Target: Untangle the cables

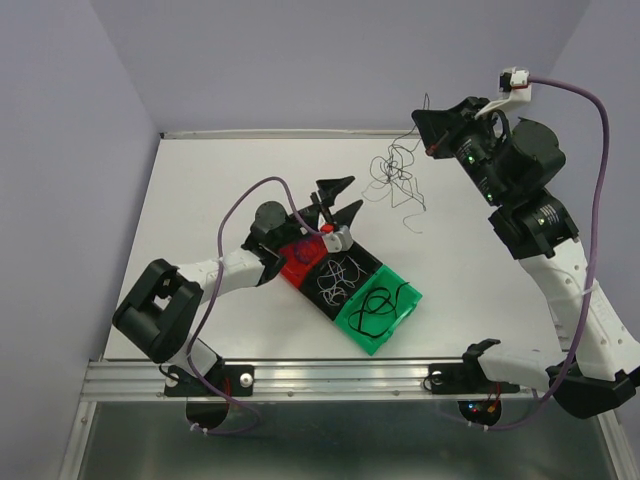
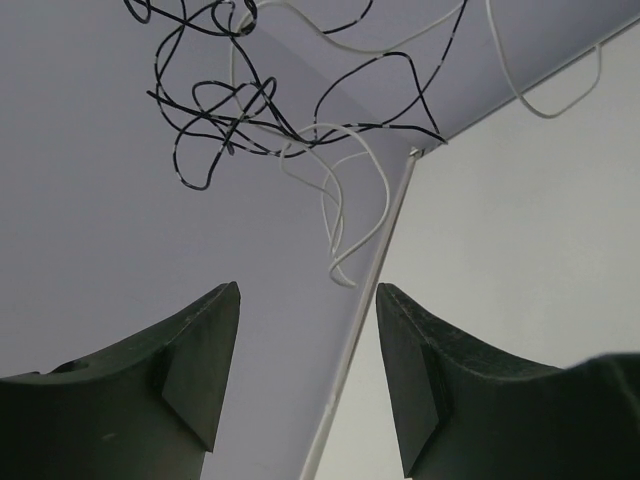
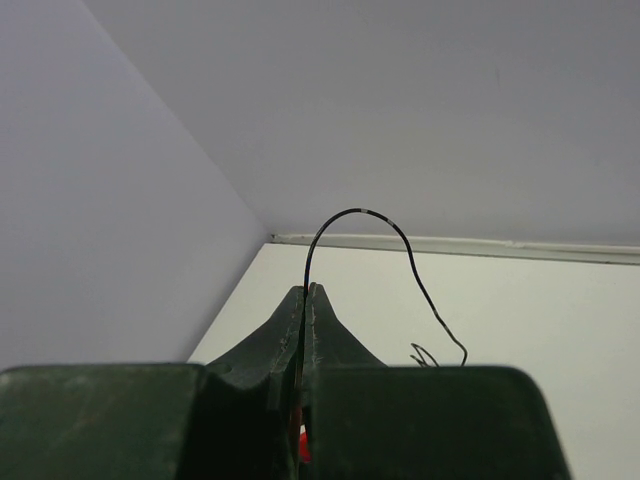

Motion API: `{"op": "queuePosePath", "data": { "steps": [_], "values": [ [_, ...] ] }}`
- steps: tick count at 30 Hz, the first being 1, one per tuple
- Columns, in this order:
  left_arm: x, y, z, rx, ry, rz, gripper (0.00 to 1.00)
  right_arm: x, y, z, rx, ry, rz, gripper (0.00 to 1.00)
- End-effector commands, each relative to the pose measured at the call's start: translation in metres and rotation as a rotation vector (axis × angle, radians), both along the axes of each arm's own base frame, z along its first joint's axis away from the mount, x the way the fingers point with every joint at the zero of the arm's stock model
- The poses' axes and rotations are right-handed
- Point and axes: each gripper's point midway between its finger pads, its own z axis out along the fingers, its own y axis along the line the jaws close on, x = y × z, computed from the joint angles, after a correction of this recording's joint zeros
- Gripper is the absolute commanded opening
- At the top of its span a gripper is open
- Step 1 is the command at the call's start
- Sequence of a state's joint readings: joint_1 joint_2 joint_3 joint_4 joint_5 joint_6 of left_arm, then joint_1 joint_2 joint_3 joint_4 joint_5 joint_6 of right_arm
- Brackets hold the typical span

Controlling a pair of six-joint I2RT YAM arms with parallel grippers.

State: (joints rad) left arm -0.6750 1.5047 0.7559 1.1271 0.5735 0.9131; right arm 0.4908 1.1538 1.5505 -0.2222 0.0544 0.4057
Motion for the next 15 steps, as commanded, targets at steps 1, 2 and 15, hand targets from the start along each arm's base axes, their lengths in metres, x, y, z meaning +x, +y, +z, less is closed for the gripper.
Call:
{"op": "queuePosePath", "data": {
  "steps": [1, 2, 15],
  "values": [
    [-0.003, 0.0, 0.047, -0.077, -0.155, 0.011, 0.67, -0.015, -0.003, 0.028, 0.039, -0.062, 0.029, 0.0],
    [-0.003, -0.001, 0.047, -0.07, -0.157, 0.009, 0.67, -0.015, -0.002, 0.028, 0.038, -0.062, 0.032, 0.0],
    [0.004, -0.032, 0.024, 0.06, -0.109, -0.031, 0.6, -0.017, 0.001, 0.028, 0.041, -0.061, 0.049, 0.01]
  ]
}}
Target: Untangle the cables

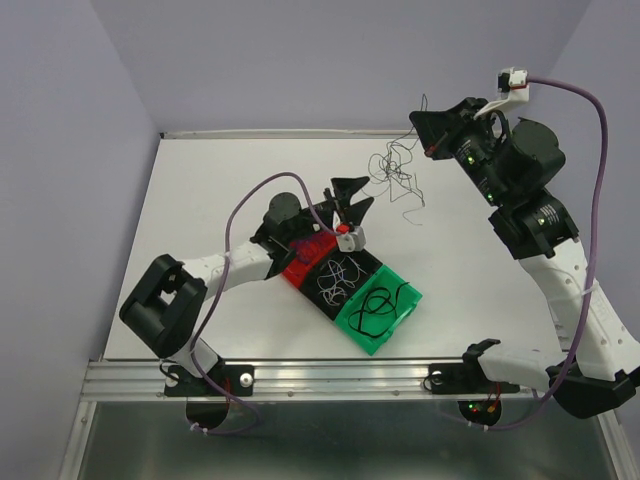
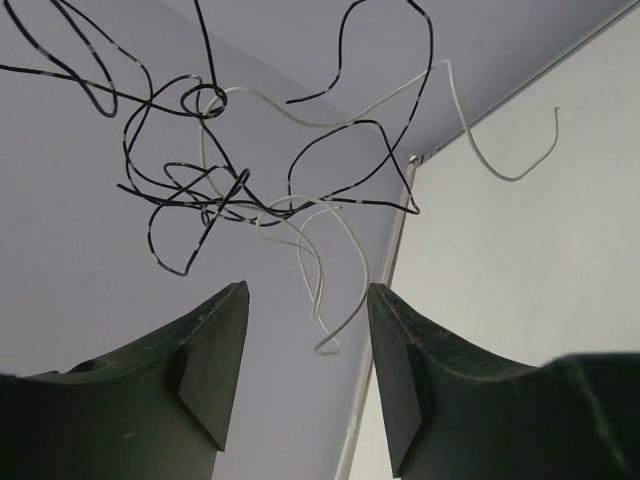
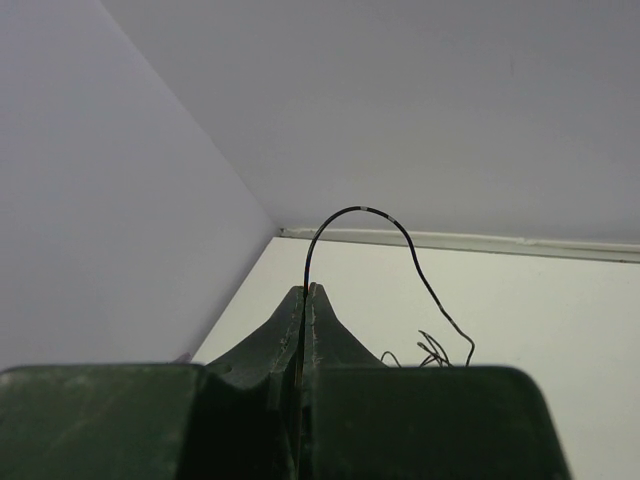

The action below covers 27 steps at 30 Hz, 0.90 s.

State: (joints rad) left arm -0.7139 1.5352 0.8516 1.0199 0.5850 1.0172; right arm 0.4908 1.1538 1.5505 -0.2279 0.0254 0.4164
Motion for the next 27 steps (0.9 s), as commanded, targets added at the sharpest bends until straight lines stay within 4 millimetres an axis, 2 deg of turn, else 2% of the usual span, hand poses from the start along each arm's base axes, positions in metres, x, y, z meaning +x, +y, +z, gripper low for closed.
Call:
{"op": "queuePosePath", "data": {
  "steps": [1, 4, 5, 7, 8, 9, 10, 12, 14, 16, 17, 18, 20, 21, 23, 24, 27],
  "values": [
    [0.006, -0.01, 0.015, 0.003, -0.038, -0.001, 0.59, -0.014, -0.005, 0.031, 0.041, -0.072, 0.017, 0.01],
    [0.014, -0.015, 0.015, 0.012, -0.024, 0.016, 0.52, -0.017, -0.006, 0.034, 0.047, -0.079, 0.018, 0.01],
    [0.015, -0.017, 0.015, 0.013, -0.02, 0.019, 0.42, -0.018, -0.007, 0.035, 0.048, -0.082, 0.018, 0.0],
    [0.02, -0.02, 0.014, 0.016, -0.009, 0.038, 0.31, -0.021, -0.008, 0.038, 0.051, -0.089, 0.017, 0.0],
    [0.021, -0.021, 0.013, 0.02, -0.006, 0.041, 0.19, -0.022, -0.009, 0.039, 0.051, -0.094, 0.017, 0.01],
    [0.022, -0.022, 0.011, 0.024, 0.0, 0.053, 0.13, -0.023, -0.01, 0.04, 0.048, -0.099, 0.013, 0.01],
    [0.023, -0.022, 0.009, 0.025, 0.002, 0.06, 0.0, -0.025, -0.016, 0.043, 0.055, -0.106, -0.012, 0.01],
    [0.025, -0.021, 0.0, 0.039, 0.011, 0.077, 0.0, -0.027, -0.024, 0.047, 0.055, -0.121, -0.042, 0.01],
    [0.036, -0.014, -0.002, 0.003, 0.041, 0.131, 0.0, -0.036, -0.035, 0.056, 0.071, -0.146, -0.076, 0.01],
    [0.051, -0.008, -0.011, -0.011, 0.079, 0.163, 0.0, -0.044, -0.045, 0.061, 0.08, -0.163, -0.105, 0.01],
    [0.064, 0.004, -0.015, -0.027, 0.118, 0.182, 0.0, -0.049, -0.051, 0.064, 0.086, -0.174, -0.121, 0.0],
    [0.069, 0.008, -0.018, -0.032, 0.141, 0.178, 0.0, -0.061, -0.065, 0.073, 0.112, -0.203, -0.158, 0.01],
    [0.079, 0.018, -0.029, -0.035, 0.189, 0.184, 0.0, -0.073, -0.083, 0.08, 0.132, -0.228, -0.218, 0.01],
    [0.081, 0.023, -0.032, -0.04, 0.197, 0.191, 0.0, -0.088, -0.096, 0.089, 0.151, -0.26, -0.239, 0.01],
    [0.086, 0.033, -0.036, -0.051, 0.206, 0.21, 0.0, -0.103, -0.114, 0.096, 0.18, -0.287, -0.293, 0.01],
    [0.091, 0.045, -0.037, -0.078, 0.212, 0.236, 0.0, -0.118, -0.126, 0.102, 0.195, -0.316, -0.31, 0.0],
    [0.104, 0.063, -0.044, -0.107, 0.25, 0.27, 0.0, -0.137, -0.142, 0.11, 0.224, -0.35, -0.344, 0.01]
  ]
}}
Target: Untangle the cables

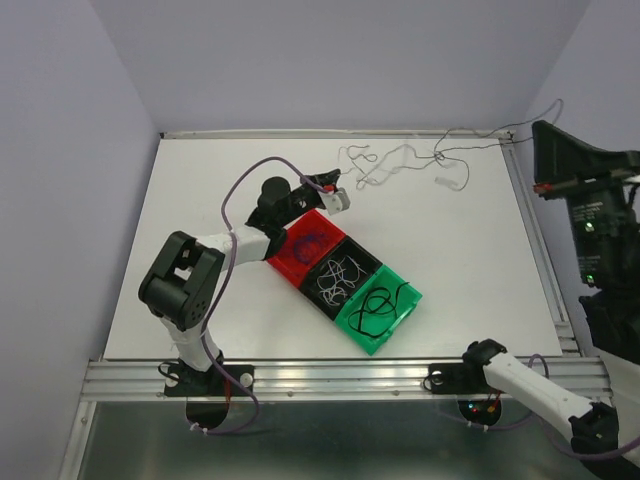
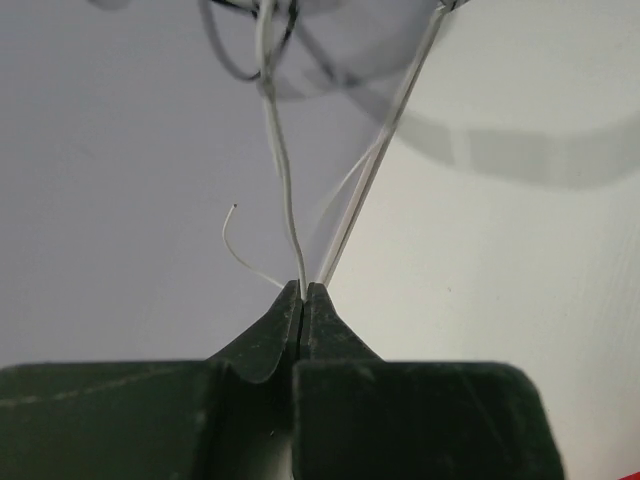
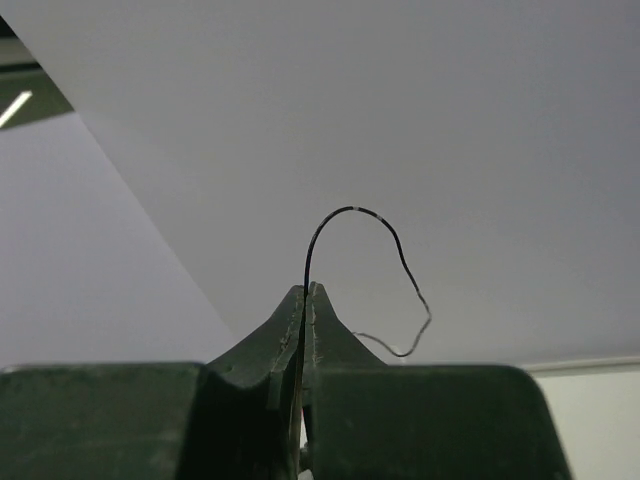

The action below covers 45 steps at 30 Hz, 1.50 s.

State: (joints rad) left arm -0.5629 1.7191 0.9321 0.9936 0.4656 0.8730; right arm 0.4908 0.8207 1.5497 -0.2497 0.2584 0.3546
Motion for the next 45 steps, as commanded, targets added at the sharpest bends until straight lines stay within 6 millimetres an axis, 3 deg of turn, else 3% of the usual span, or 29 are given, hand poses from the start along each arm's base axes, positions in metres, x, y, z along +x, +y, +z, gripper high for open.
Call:
{"op": "queuePosePath", "data": {
  "steps": [1, 4, 8, 15, 19, 21, 22, 23, 26, 29, 30, 33, 34, 36, 37, 38, 42, 45],
  "values": [
    [0.018, 0.029, 0.013, -0.127, 0.031, 0.054, 0.0, -0.035, -0.04, 0.028, 0.081, -0.111, -0.104, 0.01],
    [0.034, 0.043, 0.001, -0.151, 0.112, 0.073, 0.0, -0.043, -0.044, 0.031, 0.085, -0.128, -0.109, 0.0],
    [0.036, 0.049, -0.006, -0.158, 0.12, 0.099, 0.0, -0.037, -0.041, 0.029, 0.073, -0.118, -0.111, 0.01],
    [0.031, 0.055, 0.018, -0.168, 0.113, 0.106, 0.0, -0.02, -0.031, 0.022, 0.052, -0.086, -0.106, 0.01],
    [0.014, 0.06, 0.039, -0.167, 0.097, 0.092, 0.0, -0.008, -0.024, 0.016, 0.035, -0.063, -0.1, 0.0],
    [-0.003, 0.063, 0.056, -0.152, 0.059, 0.06, 0.0, 0.004, -0.018, 0.005, 0.02, -0.028, -0.105, 0.0],
    [-0.013, 0.06, 0.054, -0.131, 0.074, 0.026, 0.0, 0.008, -0.017, -0.002, 0.012, -0.013, -0.108, 0.0],
    [-0.021, 0.061, 0.058, -0.122, 0.073, 0.008, 0.0, 0.012, -0.016, -0.013, 0.005, 0.01, -0.113, 0.0],
    [-0.049, 0.064, 0.073, -0.092, 0.086, -0.041, 0.0, 0.037, -0.01, -0.081, -0.014, 0.143, -0.142, 0.0],
    [-0.075, 0.072, 0.092, -0.085, 0.076, -0.067, 0.0, 0.052, -0.006, -0.125, -0.021, 0.224, -0.158, 0.01],
    [-0.088, 0.077, 0.101, -0.084, 0.064, -0.071, 0.0, 0.063, -0.003, -0.154, -0.035, 0.274, -0.173, 0.0],
    [-0.115, 0.085, 0.118, -0.081, 0.042, -0.087, 0.0, 0.078, 0.003, -0.19, -0.049, 0.33, -0.185, 0.0],
    [-0.123, 0.086, 0.123, -0.08, 0.039, -0.101, 0.0, 0.085, 0.006, -0.215, -0.07, 0.369, -0.192, 0.0],
    [-0.137, 0.088, 0.129, -0.075, 0.044, -0.124, 0.0, 0.092, 0.011, -0.229, -0.073, 0.38, -0.186, 0.01],
    [-0.148, 0.09, 0.135, -0.071, 0.055, -0.137, 0.0, 0.099, 0.015, -0.253, -0.093, 0.423, -0.184, 0.01],
    [-0.154, 0.09, 0.138, -0.069, 0.058, -0.143, 0.0, 0.103, 0.019, -0.256, -0.091, 0.416, -0.178, 0.01],
    [-0.181, 0.098, 0.156, -0.088, 0.04, -0.152, 0.0, 0.116, 0.024, -0.3, -0.128, 0.495, -0.193, 0.01],
    [-0.19, 0.105, 0.17, -0.109, 0.0, -0.139, 0.0, 0.12, 0.03, -0.314, -0.134, 0.508, -0.172, 0.01]
  ]
}}
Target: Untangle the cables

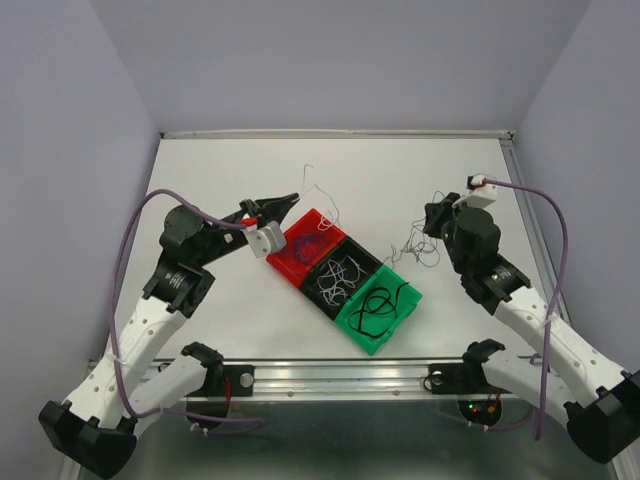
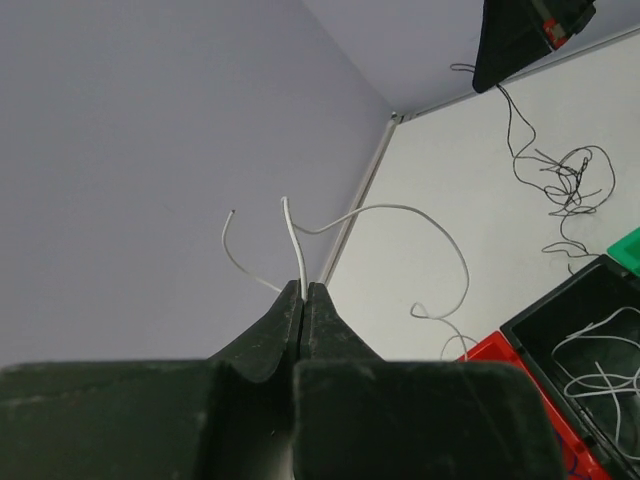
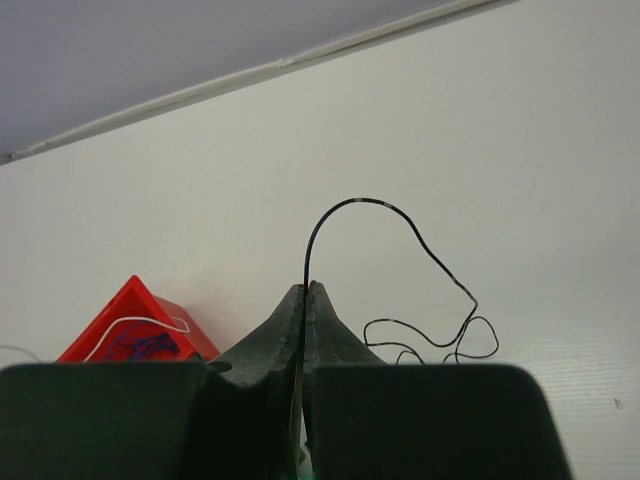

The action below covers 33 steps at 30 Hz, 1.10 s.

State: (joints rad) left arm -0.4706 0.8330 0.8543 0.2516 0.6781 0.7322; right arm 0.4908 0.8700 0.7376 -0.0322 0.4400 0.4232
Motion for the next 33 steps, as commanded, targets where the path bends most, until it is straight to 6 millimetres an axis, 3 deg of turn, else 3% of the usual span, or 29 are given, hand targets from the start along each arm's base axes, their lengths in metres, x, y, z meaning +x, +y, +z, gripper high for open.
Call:
{"op": "queuePosePath", "data": {
  "steps": [1, 6, 9, 13, 18, 20, 21, 25, 30, 33],
  "values": [
    [-0.022, 0.01, 0.042, -0.045, -0.075, 0.0, 0.0, 0.009, 0.004, 0.014, 0.068, -0.089, -0.007, 0.01],
    [-0.009, 0.016, 0.086, -0.107, -0.121, 0.069, 0.0, 0.01, 0.006, 0.013, 0.071, -0.094, 0.001, 0.0],
    [0.028, 0.01, 0.11, -0.172, -0.118, 0.136, 0.0, 0.008, 0.003, 0.014, 0.071, -0.104, -0.006, 0.0],
    [0.07, -0.007, 0.125, -0.201, -0.074, 0.162, 0.0, 0.006, 0.001, 0.015, 0.071, -0.114, -0.012, 0.0],
    [0.109, -0.016, 0.153, -0.288, -0.112, 0.203, 0.0, 0.006, 0.001, 0.014, 0.066, -0.112, -0.012, 0.01],
    [0.135, -0.025, 0.155, -0.325, -0.089, 0.224, 0.0, 0.006, 0.0, 0.015, 0.07, -0.116, -0.013, 0.01],
    [0.154, -0.033, 0.14, -0.308, -0.055, 0.233, 0.0, 0.005, 0.001, 0.014, 0.069, -0.116, -0.012, 0.0],
    [0.182, -0.041, 0.133, -0.307, -0.051, 0.267, 0.0, 0.004, -0.001, 0.015, 0.071, -0.121, -0.016, 0.01],
    [0.179, -0.036, 0.145, -0.32, -0.089, 0.278, 0.0, 0.003, -0.003, 0.017, 0.071, -0.126, -0.024, 0.01],
    [0.157, -0.032, 0.161, -0.328, -0.12, 0.238, 0.0, 0.002, -0.003, 0.018, 0.073, -0.13, -0.024, 0.01]
  ]
}}
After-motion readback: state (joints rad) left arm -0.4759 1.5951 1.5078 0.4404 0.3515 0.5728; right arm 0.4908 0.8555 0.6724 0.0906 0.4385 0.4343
